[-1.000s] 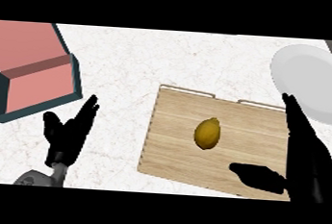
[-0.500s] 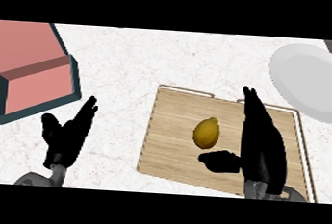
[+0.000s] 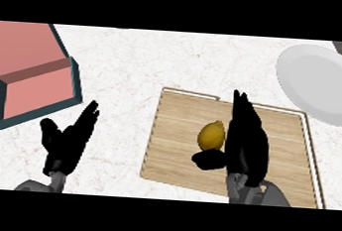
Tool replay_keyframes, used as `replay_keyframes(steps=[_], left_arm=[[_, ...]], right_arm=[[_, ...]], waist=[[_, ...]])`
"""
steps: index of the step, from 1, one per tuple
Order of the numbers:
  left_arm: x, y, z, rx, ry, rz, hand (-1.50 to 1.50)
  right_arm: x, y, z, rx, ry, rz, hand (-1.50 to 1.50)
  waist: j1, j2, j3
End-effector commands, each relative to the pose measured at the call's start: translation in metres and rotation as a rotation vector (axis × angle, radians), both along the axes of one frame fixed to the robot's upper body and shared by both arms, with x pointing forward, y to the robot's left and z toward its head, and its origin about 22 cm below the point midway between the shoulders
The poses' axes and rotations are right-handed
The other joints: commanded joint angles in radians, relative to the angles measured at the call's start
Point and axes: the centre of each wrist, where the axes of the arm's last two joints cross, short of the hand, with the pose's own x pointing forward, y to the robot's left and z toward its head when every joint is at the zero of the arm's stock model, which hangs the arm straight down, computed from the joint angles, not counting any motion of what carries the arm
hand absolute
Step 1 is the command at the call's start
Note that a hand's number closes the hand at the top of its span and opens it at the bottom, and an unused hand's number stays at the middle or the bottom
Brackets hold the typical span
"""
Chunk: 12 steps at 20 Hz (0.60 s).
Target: Pick the lemon from the tray and place it in the plate
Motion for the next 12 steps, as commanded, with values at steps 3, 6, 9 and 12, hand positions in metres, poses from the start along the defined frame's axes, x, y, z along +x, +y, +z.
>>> replay_keyframes(steps=[3, 6, 9, 12], left_arm=[[-0.008, 0.004, -0.007, -0.006, 0.061, -0.004, 0.00], [0.002, -0.008, -0.011, -0.004, 0.059, 0.009, 0.00], [-0.010, 0.005, -0.028, 0.003, 0.075, -0.005, 0.00], [0.000, 0.004, -0.006, -0.007, 0.062, 0.014, 0.00]], right_arm=[[0.015, 0.005, 0.011, -0.072, 0.123, -0.166, -1.50], [0.018, -0.009, -0.019, -0.065, 0.134, -0.124, -1.50], [0.021, 0.006, -0.033, -0.062, 0.144, -0.140, -1.50], [0.013, 0.006, -0.030, -0.065, 0.173, -0.137, -1.50]], waist=[[-0.002, 0.003, -0.006], [-0.006, 0.006, -0.005], [0.001, 0.008, -0.005], [-0.002, 0.005, -0.005]])
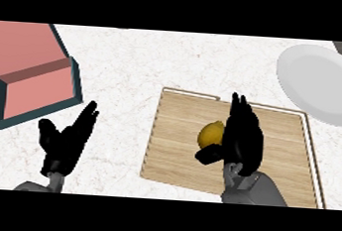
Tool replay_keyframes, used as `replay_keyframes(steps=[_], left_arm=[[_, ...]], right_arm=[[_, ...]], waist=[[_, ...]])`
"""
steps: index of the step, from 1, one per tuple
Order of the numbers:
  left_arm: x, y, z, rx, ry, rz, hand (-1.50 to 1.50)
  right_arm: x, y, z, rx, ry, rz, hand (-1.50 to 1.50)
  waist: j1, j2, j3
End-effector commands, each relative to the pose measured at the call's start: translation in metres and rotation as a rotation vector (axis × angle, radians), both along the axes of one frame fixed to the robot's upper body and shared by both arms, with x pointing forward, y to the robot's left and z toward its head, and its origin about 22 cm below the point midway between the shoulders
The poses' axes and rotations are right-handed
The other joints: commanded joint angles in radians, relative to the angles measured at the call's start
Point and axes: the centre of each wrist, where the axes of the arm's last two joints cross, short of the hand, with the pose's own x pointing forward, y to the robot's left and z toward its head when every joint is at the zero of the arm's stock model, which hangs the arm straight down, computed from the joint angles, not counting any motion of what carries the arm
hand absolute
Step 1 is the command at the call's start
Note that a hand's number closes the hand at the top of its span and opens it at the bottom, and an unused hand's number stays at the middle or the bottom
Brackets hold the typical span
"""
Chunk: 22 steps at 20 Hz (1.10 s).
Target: Pick the lemon from the tray and place it in the plate
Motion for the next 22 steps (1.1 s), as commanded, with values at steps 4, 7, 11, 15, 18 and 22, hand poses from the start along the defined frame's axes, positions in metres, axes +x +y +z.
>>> replay_keyframes(steps=[4, 7, 11, 15, 18, 22], left_arm=[[-0.002, -0.003, -0.017, 0.003, 0.049, 0.014, 0.00], [-0.006, -0.011, -0.010, -0.001, 0.060, -0.014, 0.00], [-0.016, -0.005, -0.013, 0.000, 0.046, -0.002, 0.00], [-0.009, -0.007, -0.019, 0.015, 0.057, -0.008, 0.00], [-0.005, -0.017, -0.015, -0.009, 0.045, -0.024, 0.00], [0.010, -0.023, -0.005, -0.011, 0.028, -0.061, 0.00]], right_arm=[[0.015, -0.003, -0.007, -0.004, 0.127, -0.080, -1.50], [0.025, 0.003, -0.021, -0.071, 0.184, 0.022, 1.50], [0.000, 0.011, -0.033, -0.101, 0.138, 0.005, 1.50], [0.026, 0.010, -0.022, -0.133, 0.118, -0.008, 1.50], [0.076, 0.014, -0.027, -0.118, 0.107, -0.091, 1.50], [0.118, 0.014, 0.002, -0.123, 0.063, -0.194, 1.50]], waist=[[-0.003, 0.005, -0.006], [0.001, 0.005, -0.005], [-0.001, 0.004, -0.006], [0.001, 0.005, -0.006], [0.036, 0.016, -0.005], [0.073, 0.033, -0.005]])
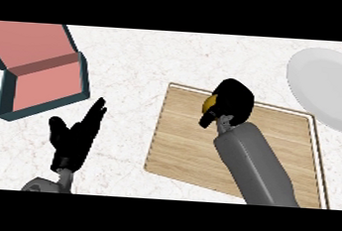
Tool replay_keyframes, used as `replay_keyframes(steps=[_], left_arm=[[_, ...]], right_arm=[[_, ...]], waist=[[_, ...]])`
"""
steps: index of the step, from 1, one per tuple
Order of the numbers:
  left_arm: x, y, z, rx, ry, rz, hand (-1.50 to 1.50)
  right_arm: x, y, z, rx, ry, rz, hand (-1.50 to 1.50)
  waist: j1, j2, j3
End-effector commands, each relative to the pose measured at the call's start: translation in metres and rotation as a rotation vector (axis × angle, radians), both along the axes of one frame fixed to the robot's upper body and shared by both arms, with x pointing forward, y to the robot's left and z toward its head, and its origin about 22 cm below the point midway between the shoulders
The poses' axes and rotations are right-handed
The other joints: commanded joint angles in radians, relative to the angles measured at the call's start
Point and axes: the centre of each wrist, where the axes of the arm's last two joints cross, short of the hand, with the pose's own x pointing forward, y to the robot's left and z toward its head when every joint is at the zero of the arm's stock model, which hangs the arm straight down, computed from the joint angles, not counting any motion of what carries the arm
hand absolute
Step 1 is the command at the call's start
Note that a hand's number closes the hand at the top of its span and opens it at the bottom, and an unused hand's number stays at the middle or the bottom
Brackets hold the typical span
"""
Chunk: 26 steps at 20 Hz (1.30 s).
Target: Pick the lemon from the tray and place it in the plate
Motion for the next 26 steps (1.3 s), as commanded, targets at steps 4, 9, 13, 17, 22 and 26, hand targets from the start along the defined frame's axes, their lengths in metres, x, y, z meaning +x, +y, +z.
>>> replay_keyframes(steps=[4, 9, 13, 17, 22, 26], left_arm=[[0.002, -0.001, -0.007, 0.009, 0.066, -0.025, 0.00], [-0.002, 0.004, -0.008, -0.001, 0.059, -0.014, 0.00], [-0.003, -0.001, -0.007, 0.001, 0.068, -0.014, 0.00], [-0.006, 0.006, -0.005, -0.007, 0.057, 0.023, 0.00], [-0.010, 0.006, -0.008, -0.012, 0.077, 0.020, 0.00], [-0.009, 0.011, -0.010, 0.005, 0.069, 0.021, 0.00]], right_arm=[[0.044, 0.015, 0.031, -0.056, -0.351, -0.135, 1.50], [0.065, 0.020, 0.070, -0.110, -0.568, -0.232, 1.50], [0.070, 0.005, 0.057, -0.086, -0.696, -0.330, 1.50], [0.079, -0.025, 0.060, -0.037, -0.780, -0.450, 1.50], [0.084, -0.062, 0.060, 0.039, -0.903, -0.539, 1.50], [0.084, -0.103, 0.044, -0.042, -0.965, -0.588, 1.50]], waist=[[0.024, 0.019, -0.004], [0.009, 0.007, -0.005], [-0.005, 0.006, -0.004], [-0.016, 0.002, -0.004], [-0.025, 0.002, -0.003], [-0.035, -0.001, -0.004]])
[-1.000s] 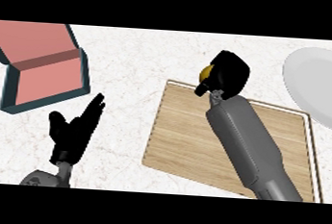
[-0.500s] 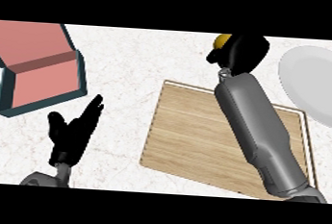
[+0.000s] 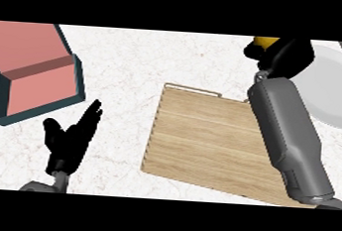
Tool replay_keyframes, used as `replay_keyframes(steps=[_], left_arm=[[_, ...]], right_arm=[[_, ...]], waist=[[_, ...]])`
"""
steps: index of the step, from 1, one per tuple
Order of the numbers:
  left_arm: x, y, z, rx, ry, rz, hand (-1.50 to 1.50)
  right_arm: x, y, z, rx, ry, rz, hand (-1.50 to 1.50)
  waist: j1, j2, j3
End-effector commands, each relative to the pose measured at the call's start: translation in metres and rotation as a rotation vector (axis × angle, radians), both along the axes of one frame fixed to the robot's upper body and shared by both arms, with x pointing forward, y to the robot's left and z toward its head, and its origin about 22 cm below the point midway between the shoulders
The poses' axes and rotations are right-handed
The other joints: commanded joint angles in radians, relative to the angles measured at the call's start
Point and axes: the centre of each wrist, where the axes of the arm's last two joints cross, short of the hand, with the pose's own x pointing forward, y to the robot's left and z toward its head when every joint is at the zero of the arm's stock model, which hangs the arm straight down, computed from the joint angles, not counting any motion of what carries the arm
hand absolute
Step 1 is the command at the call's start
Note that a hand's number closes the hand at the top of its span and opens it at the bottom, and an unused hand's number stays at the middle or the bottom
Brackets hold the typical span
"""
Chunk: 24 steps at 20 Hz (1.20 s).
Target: Pick the lemon from the tray and place it in the plate
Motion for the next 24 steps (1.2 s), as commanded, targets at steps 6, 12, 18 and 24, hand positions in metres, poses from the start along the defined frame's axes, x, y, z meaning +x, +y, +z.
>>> replay_keyframes(steps=[6, 12, 18, 24], left_arm=[[-0.003, 0.013, -0.009, -0.007, 0.062, -0.006, 0.00], [-0.010, 0.007, -0.020, -0.003, 0.066, -0.008, 0.00], [-0.002, -0.003, -0.023, -0.003, 0.062, -0.005, 0.00], [-0.001, -0.015, -0.005, -0.008, 0.037, -0.021, 0.00]], right_arm=[[-0.007, -0.105, -0.038, -0.002, -0.133, -0.248, 1.50], [-0.019, -0.172, -0.049, -0.027, -0.151, -0.323, 1.50], [-0.030, -0.213, -0.048, -0.033, -0.118, -0.317, 1.50], [-0.044, -0.257, -0.046, 0.178, 0.164, -0.357, -1.50]], waist=[[-0.003, 0.004, -0.005], [0.007, 0.009, -0.004], [0.009, 0.013, -0.002], [0.021, 0.015, -0.001]])
